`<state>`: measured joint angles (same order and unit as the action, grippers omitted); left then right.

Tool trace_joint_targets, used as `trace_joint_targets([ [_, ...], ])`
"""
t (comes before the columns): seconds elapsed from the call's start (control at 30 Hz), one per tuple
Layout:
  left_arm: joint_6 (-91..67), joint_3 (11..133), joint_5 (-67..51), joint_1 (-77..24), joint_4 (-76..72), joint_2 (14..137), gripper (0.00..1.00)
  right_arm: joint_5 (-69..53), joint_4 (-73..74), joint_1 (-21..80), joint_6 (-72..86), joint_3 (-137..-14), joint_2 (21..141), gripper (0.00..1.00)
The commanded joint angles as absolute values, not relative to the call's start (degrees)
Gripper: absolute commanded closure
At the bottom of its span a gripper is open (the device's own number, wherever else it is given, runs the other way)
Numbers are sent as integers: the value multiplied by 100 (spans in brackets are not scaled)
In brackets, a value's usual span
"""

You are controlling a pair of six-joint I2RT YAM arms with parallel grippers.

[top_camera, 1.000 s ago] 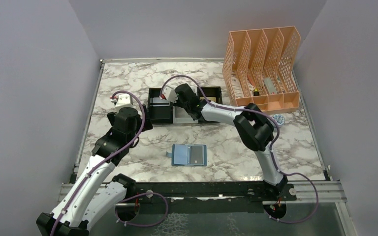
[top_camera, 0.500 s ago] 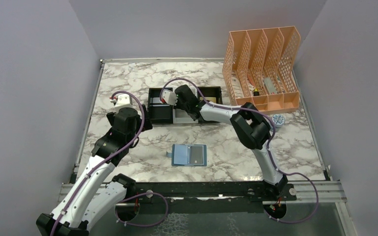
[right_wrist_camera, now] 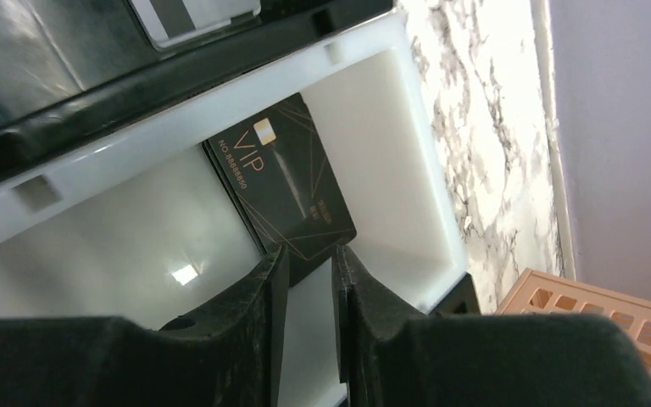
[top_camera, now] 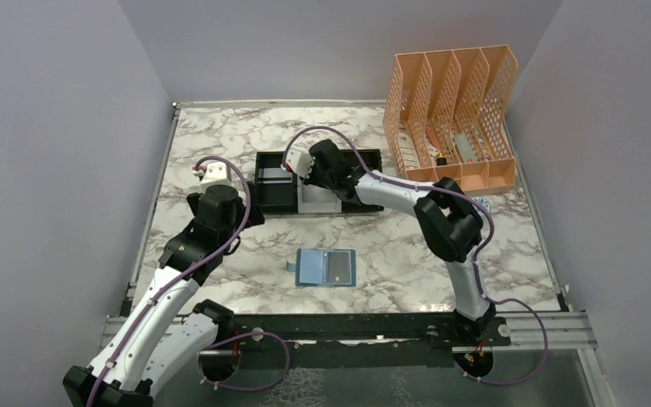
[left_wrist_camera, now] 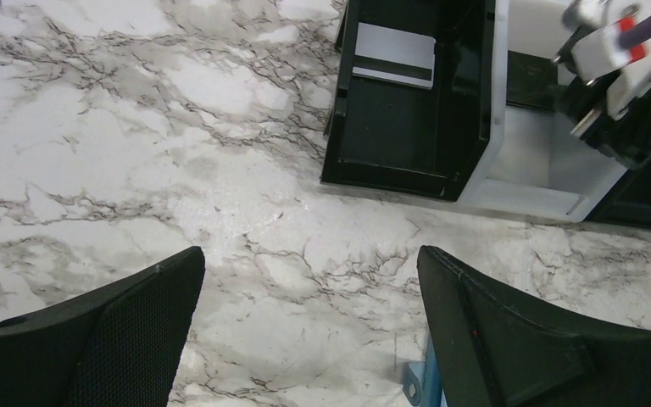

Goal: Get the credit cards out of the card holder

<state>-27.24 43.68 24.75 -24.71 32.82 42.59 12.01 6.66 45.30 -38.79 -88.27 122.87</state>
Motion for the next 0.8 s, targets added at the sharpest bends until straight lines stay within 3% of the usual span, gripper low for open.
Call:
trace_joint_targets([
  [0.0,-2564,4313,2006,-2439,3182,4322,1,719,863,4519,-3148,-8669,11520,74],
  [0.2,-2410,4202,1190,-2441,2867,4306,1,454,715,4517,-792,-7643,10269,73],
  [0.43,-2896,3728,-999,-2443,2103,4504,4,-1351,162,4513,3011,-5108,8846,71],
  [0.6,-3420,3181,-2216,-2489,1495,4985,17,-1815,-204,4522,4146,-3977,8238,71],
  [0.77,-3465,3048,-2283,-2899,1267,5230,23,-1946,-140,4526,4583,-3650,8201,71],
])
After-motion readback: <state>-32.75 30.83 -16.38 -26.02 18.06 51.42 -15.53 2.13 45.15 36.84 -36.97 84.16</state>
